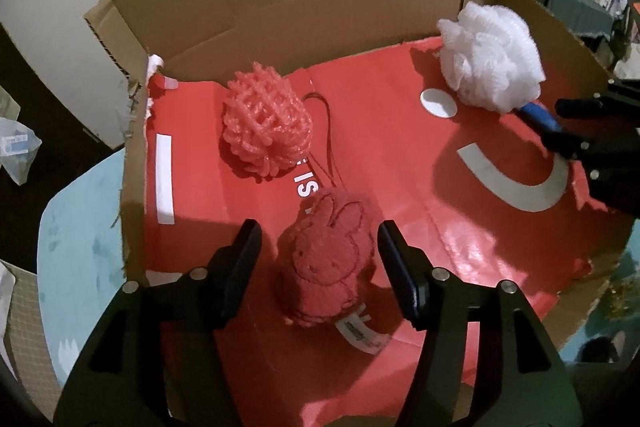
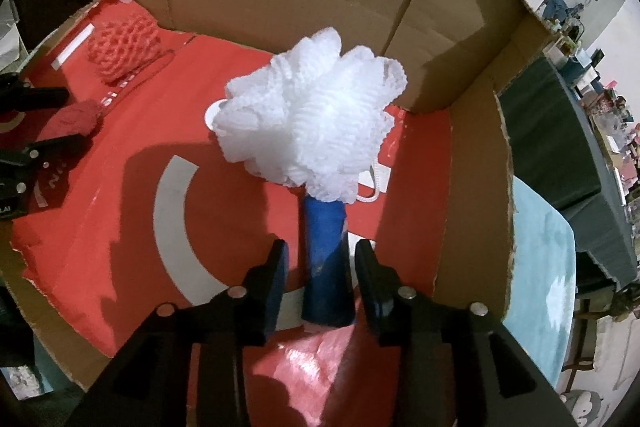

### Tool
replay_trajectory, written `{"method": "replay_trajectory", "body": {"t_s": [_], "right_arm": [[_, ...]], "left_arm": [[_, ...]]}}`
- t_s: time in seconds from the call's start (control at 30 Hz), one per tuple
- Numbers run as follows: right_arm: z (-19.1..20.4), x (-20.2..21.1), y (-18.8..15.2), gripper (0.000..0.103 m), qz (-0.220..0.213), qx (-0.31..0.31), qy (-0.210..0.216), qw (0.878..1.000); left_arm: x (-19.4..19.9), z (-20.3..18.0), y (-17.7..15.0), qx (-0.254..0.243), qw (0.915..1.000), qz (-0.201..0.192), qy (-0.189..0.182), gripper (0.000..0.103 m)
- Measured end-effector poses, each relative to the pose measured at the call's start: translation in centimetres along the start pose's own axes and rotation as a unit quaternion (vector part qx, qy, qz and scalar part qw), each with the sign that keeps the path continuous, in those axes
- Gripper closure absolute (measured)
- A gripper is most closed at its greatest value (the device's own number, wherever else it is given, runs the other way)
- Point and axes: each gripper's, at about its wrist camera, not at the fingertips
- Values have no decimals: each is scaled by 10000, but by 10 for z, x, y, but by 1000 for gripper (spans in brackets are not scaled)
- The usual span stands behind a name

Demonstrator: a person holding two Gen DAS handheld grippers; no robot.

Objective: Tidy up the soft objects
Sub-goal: 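Withdraw both tools from the box toward the remaining table items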

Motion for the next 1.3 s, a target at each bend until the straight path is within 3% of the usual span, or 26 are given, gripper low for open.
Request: {"method": "replay_trajectory", "body": {"t_s": [0.1,0.27,0.43,0.67,0.8,0.9,1.3], "right_arm": [[1,12,-2,57,-117,-21,24,9999],[-6,47,-8,51,-465,-334,184,9982],[-13,95,-16,36,-1018,-639,237,9925],[-18,168,-38,22,-1816,-774,111,9803],[-12,204,-60,11,-2241,-755,60,9716],[-3,232,-77,3,-2597,-735,2,9629],[36,295,-170,0,-3523,-910,-59,9314]], "left_arm": [[10,1,1,67,9999,-106,-41,31],[44,2,-3,256,9982,-543,-58,29],[81,-1,-14,391,9940,-1019,-21,25],[143,-9,-34,720,9815,-1772,-43,23],[178,-16,-49,831,9732,-2144,-30,12],[206,-24,-66,908,9637,-2509,-73,11],[267,-77,-144,832,9415,-3264,43,7]]}}
Point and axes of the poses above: each gripper's, at about its wrist camera, not at the fingertips, and x roughly against the way its jaws point, z to its left, y to its top, and after that the axes turned 7 degrees about -z, right-handed
